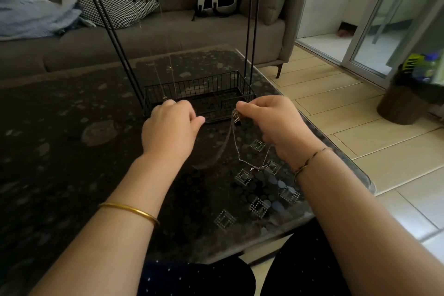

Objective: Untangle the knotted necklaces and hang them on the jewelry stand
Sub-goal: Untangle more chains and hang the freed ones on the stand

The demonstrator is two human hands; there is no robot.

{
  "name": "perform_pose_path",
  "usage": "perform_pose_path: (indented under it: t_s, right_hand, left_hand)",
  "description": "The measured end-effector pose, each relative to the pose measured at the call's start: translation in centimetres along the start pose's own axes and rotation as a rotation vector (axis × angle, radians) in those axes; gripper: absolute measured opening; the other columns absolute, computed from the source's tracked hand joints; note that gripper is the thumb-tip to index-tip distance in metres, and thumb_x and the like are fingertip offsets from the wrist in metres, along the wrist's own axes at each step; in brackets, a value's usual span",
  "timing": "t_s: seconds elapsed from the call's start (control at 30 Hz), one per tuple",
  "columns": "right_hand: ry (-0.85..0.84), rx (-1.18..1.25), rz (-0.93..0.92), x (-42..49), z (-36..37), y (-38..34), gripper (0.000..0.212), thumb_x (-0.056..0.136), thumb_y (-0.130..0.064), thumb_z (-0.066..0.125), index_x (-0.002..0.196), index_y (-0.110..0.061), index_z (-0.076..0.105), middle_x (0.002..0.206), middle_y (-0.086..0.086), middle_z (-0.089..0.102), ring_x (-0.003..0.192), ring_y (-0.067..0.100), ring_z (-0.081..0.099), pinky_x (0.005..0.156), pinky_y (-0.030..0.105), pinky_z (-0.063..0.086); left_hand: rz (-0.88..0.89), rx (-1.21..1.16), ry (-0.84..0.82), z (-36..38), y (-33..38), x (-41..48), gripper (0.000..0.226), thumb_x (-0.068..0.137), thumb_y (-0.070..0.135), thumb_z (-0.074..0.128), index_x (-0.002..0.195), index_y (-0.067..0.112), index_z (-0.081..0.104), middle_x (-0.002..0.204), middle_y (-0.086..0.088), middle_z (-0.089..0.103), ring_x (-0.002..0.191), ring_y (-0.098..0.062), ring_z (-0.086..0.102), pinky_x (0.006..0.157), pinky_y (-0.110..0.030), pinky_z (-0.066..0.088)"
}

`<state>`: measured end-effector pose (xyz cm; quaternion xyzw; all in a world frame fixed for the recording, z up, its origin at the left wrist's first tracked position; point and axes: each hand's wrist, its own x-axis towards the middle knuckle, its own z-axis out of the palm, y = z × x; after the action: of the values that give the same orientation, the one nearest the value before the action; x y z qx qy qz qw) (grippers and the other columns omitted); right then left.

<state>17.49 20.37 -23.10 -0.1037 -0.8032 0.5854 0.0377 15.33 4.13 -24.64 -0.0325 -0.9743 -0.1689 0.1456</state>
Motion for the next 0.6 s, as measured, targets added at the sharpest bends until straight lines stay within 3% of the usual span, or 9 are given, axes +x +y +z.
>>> perform_pose_path:
  t_s: [0.07, 0.17, 0.23, 0.33, 0.5, 0.6]
  right_hand:
    - [-0.017, 0.014, 0.007, 0.0, 0.0, -0.1, 0.022, 0.089, -0.03, 0.062, 0.08, -0.01, 0.068, 0.031, -0.02, 0.045, 0.027, -0.009, 0.039, 0.033, 0.005, 0.026]
    - [-0.056, 0.038, -0.006, -0.1, 0.3, -0.3, 0.02, 0.089, -0.03, 0.062, 0.077, -0.015, 0.068, 0.04, -0.017, 0.052, 0.034, -0.008, 0.043, 0.038, 0.008, 0.03]
    - [-0.071, 0.046, -0.025, -0.1, 0.5, -0.3, 0.021, 0.089, -0.031, 0.062, 0.077, -0.015, 0.069, 0.048, -0.013, 0.056, 0.036, -0.008, 0.045, 0.038, 0.008, 0.032]
    - [-0.084, 0.031, -0.062, -0.2, 0.6, -0.3, 0.023, 0.089, -0.032, 0.062, 0.075, -0.015, 0.068, 0.043, -0.015, 0.054, 0.034, -0.009, 0.044, 0.035, 0.006, 0.03]
    - [-0.077, -0.017, -0.102, -0.1, 0.7, -0.3, 0.032, 0.088, -0.037, 0.061, 0.071, -0.01, 0.064, 0.051, -0.007, 0.048, 0.033, -0.003, 0.037, 0.036, 0.009, 0.03]
    - [-0.072, -0.037, -0.117, -0.1, 0.6, -0.4, 0.033, 0.089, -0.036, 0.061, 0.066, -0.012, 0.061, 0.043, -0.012, 0.045, 0.031, -0.003, 0.038, 0.035, 0.006, 0.028]
  left_hand:
    - [0.019, -0.315, -0.057, -0.4, 0.7, 0.0, 0.012, 0.093, 0.028, 0.058, 0.093, 0.021, 0.068, 0.094, 0.008, 0.062, 0.087, -0.008, 0.058, 0.071, -0.022, 0.044]
    - [-0.023, -0.735, -0.22, -1.3, 2.0, -0.5, 0.011, 0.09, 0.021, 0.063, 0.086, 0.028, 0.07, 0.088, 0.008, 0.069, 0.085, -0.005, 0.063, 0.071, -0.022, 0.046]
    - [-0.029, -0.788, -0.243, -1.4, 2.3, -0.8, 0.012, 0.088, 0.019, 0.066, 0.083, 0.03, 0.068, 0.083, 0.009, 0.069, 0.081, -0.003, 0.063, 0.067, -0.019, 0.044]
    - [-0.061, -0.813, -0.224, -1.2, 2.2, -0.8, 0.008, 0.085, 0.019, 0.07, 0.08, 0.026, 0.068, 0.081, 0.007, 0.068, 0.075, -0.003, 0.062, 0.064, -0.018, 0.043]
    - [-0.148, -0.893, -0.309, -1.4, 2.1, -0.6, 0.007, 0.087, 0.016, 0.067, 0.08, 0.019, 0.066, 0.084, 0.002, 0.067, 0.079, -0.009, 0.061, 0.066, -0.023, 0.045]
    - [-0.127, -0.843, -0.277, -1.6, 2.0, -0.6, 0.008, 0.088, 0.015, 0.064, 0.081, 0.018, 0.064, 0.086, 0.0, 0.065, 0.081, -0.012, 0.061, 0.07, -0.027, 0.046]
